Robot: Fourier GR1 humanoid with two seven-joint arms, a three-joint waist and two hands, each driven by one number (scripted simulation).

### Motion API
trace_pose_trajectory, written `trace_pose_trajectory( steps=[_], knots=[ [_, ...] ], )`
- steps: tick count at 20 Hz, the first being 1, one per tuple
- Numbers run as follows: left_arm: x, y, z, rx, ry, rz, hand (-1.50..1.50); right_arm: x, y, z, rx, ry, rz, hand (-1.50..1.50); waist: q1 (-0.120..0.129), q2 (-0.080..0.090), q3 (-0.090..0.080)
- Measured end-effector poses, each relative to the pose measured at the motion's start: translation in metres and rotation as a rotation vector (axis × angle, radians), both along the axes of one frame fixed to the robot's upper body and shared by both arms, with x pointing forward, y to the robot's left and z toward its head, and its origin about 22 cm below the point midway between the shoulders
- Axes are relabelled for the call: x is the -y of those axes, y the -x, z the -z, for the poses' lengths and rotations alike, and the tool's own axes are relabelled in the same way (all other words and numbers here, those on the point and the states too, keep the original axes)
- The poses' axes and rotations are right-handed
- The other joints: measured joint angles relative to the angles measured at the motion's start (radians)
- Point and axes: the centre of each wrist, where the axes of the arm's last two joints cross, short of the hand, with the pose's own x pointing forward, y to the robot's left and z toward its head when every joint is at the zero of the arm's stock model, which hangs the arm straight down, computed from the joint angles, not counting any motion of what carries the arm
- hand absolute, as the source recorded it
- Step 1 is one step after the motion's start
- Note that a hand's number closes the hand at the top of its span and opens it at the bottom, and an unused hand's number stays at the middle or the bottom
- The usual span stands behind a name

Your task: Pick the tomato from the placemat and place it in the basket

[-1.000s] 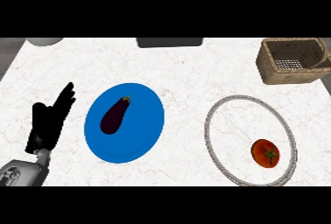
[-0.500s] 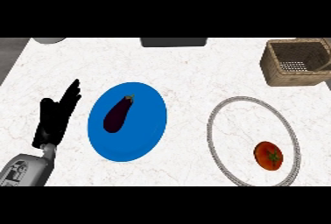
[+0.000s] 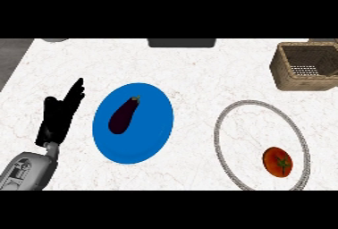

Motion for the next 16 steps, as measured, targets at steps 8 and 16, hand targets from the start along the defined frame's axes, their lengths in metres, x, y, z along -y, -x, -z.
trace_pose_trajectory(
  steps=[8, 16],
  knots=[
    [-0.001, -0.003, 0.002, -0.007, -0.001, 0.001, 0.0, -0.004, -0.007, 0.03, -0.012, -0.027, 0.012, -1.5, 0.003, -0.002, -0.001],
    [0.007, -0.003, 0.003, -0.009, 0.003, 0.007, 0.0, -0.029, -0.027, 0.064, -0.04, -0.033, -0.038, -1.5, 0.006, -0.002, -0.001]
  ],
)
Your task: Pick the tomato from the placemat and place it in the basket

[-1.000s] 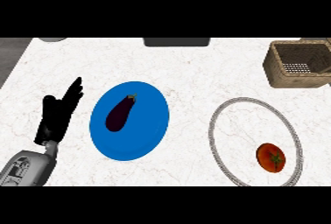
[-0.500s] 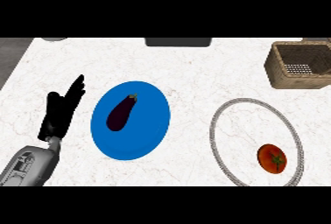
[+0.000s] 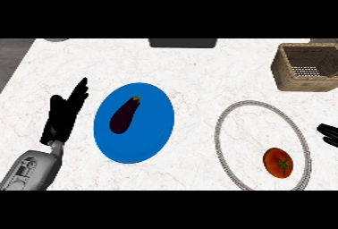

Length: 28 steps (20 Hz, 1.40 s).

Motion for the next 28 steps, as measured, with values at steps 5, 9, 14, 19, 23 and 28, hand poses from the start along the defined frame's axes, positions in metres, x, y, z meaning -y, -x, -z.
trace_pose_trajectory(
  steps=[5, 9, 14, 19, 23, 28],
  knots=[
    [0.0, 0.005, -0.005, -0.001, -0.003, -0.002, 0.0, -0.014, -0.008, 0.017, 0.0, -0.008, -0.02, -1.5, -0.002, -0.002, 0.0],
    [-0.002, 0.003, -0.007, 0.002, -0.007, -0.006, 0.0, -0.028, -0.016, 0.025, 0.007, -0.023, -0.045, -1.5, -0.006, -0.002, -0.001],
    [0.0, 0.002, -0.004, -0.004, -0.001, -0.014, 0.0, -0.04, -0.021, 0.032, 0.009, -0.022, -0.067, -1.5, -0.011, -0.002, -0.001],
    [0.007, 0.004, 0.0, -0.008, -0.004, -0.019, 0.0, -0.054, -0.02, 0.04, 0.007, -0.024, -0.086, -1.5, -0.013, -0.003, -0.001],
    [0.001, 0.005, -0.001, -0.005, -0.005, -0.019, 0.0, -0.054, -0.022, 0.047, -0.008, -0.003, -0.084, -1.5, -0.012, -0.003, -0.001],
    [-0.001, 0.006, -0.002, -0.008, -0.004, -0.014, 0.0, -0.059, -0.023, 0.052, -0.026, 0.015, -0.093, -1.5, -0.012, -0.003, -0.002]
  ],
)
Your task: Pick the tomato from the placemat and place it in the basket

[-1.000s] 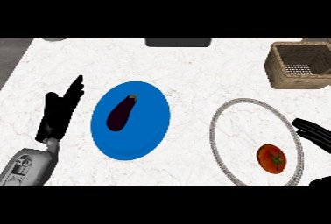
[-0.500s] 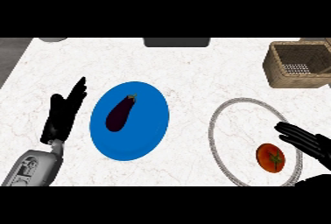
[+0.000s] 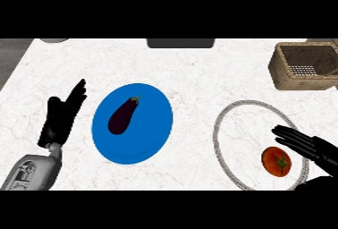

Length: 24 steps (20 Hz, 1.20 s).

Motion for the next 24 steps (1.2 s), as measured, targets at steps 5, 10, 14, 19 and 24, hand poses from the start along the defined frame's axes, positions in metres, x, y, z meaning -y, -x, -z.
trace_pose_trajectory(
  steps=[5, 10, 14, 19, 24],
  knots=[
    [-0.009, -0.007, -0.004, 0.006, 0.001, -0.004, 0.0, -0.009, -0.006, 0.012, -0.017, 0.006, -0.008, -1.5, 0.0, 0.0, 0.0],
    [-0.008, -0.004, -0.005, 0.004, -0.002, 0.002, 0.0, -0.018, -0.014, 0.016, -0.014, 0.009, -0.017, -1.5, 0.0, -0.002, -0.006],
    [-0.006, -0.002, 0.004, -0.004, 0.003, -0.002, 0.0, -0.024, -0.015, 0.017, 0.008, 0.045, -0.045, 1.5, -0.003, -0.004, -0.013],
    [-0.006, -0.002, 0.004, -0.001, 0.008, -0.001, 0.0, -0.024, -0.014, 0.017, 0.084, 0.072, -0.049, 1.5, -0.004, -0.006, -0.016],
    [0.002, -0.007, 0.001, 0.013, -0.001, 0.022, 0.0, -0.044, -0.052, -0.004, 0.045, 0.246, 0.219, 1.5, 0.021, 0.001, -0.013]
  ],
)
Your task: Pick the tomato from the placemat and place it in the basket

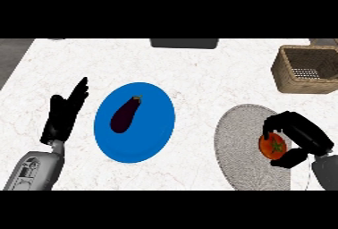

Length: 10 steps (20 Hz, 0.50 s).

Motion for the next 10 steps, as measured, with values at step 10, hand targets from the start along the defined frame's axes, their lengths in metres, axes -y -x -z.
trace_pose_trajectory(
  steps=[10],
  knots=[
    [0.014, -0.008, -0.001, 0.004, -0.008, 0.051, 0.0, -0.086, -0.092, -0.072, -0.062, 0.34, 0.522, 1.5, 0.056, 0.008, 0.004]
  ],
)
